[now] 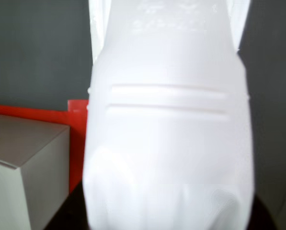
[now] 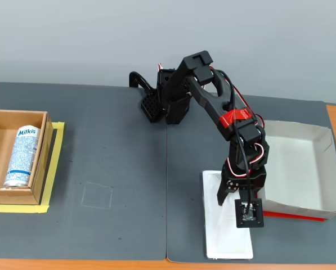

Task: Pick the sandwich and put it in the gray box

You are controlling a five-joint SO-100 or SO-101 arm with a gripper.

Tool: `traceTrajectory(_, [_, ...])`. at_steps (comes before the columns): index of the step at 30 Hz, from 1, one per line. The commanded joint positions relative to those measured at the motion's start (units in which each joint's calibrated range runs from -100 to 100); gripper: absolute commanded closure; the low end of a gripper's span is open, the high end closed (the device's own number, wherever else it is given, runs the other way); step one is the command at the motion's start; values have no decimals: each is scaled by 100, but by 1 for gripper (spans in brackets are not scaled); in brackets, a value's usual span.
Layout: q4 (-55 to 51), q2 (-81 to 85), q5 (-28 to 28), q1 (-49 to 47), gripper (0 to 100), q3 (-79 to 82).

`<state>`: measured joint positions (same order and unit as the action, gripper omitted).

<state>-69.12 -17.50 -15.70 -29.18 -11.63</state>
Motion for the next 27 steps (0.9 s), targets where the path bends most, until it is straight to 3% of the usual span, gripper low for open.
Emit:
traceTrajectory(1, [-15,93,26,20,87,-162])
traceTrajectory(15, [-23,220,26,20,88,-8])
traceTrajectory(27, [-119,1466,187,102,88,37])
